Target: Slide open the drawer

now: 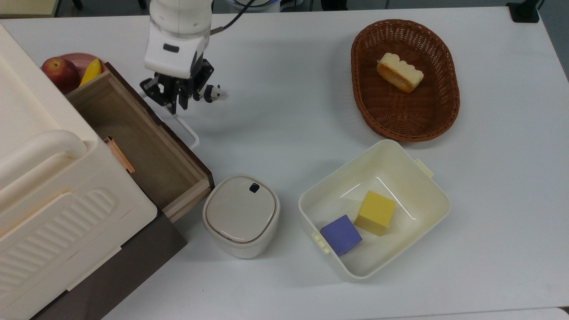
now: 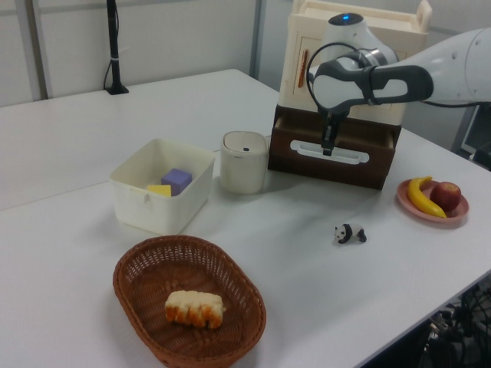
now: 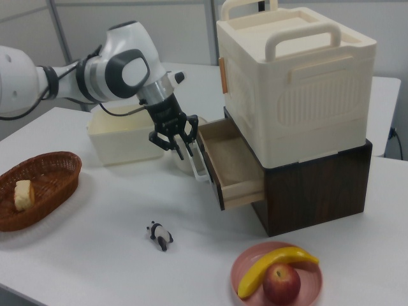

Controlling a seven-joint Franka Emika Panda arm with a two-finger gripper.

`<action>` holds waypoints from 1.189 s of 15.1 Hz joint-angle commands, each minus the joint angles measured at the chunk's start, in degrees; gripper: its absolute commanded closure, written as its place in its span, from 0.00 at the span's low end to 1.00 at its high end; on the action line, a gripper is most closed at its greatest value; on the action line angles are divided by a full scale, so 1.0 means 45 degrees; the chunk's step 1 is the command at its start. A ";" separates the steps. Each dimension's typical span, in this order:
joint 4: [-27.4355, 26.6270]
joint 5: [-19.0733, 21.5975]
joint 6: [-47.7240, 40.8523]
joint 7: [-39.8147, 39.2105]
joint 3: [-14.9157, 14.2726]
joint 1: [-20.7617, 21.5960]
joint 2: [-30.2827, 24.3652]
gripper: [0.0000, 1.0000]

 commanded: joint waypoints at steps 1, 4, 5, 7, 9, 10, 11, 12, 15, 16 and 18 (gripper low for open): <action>0.0117 0.0005 -0.1359 0.2415 0.0283 0.0499 -0.0856 0.58; 0.0313 0.0200 -0.2299 0.5738 0.1162 0.0695 -0.1149 0.11; 0.0313 0.0239 -0.2358 0.6228 0.1241 0.0792 -0.1227 0.00; 0.0352 0.0394 -0.2806 0.7340 0.1301 0.1104 -0.1306 0.00; 0.0565 0.0960 -0.3159 0.8376 0.1553 0.1301 -0.1345 0.00; 0.0741 0.1040 -0.3450 0.8942 0.1613 0.1301 -0.1442 0.00; 0.0878 0.1060 -0.3665 0.9064 0.1613 0.1301 -0.1559 0.00; 0.0899 0.1137 -0.3822 0.9065 0.1613 0.1282 -0.1580 0.00; 0.0938 0.1371 -0.3941 0.9182 0.1497 0.1223 -0.1852 0.00; 0.1074 0.1817 -0.4076 0.9221 0.1419 0.1184 -0.1892 0.00; 0.1386 0.2368 -0.4563 0.9183 0.1224 0.1164 -0.1931 0.00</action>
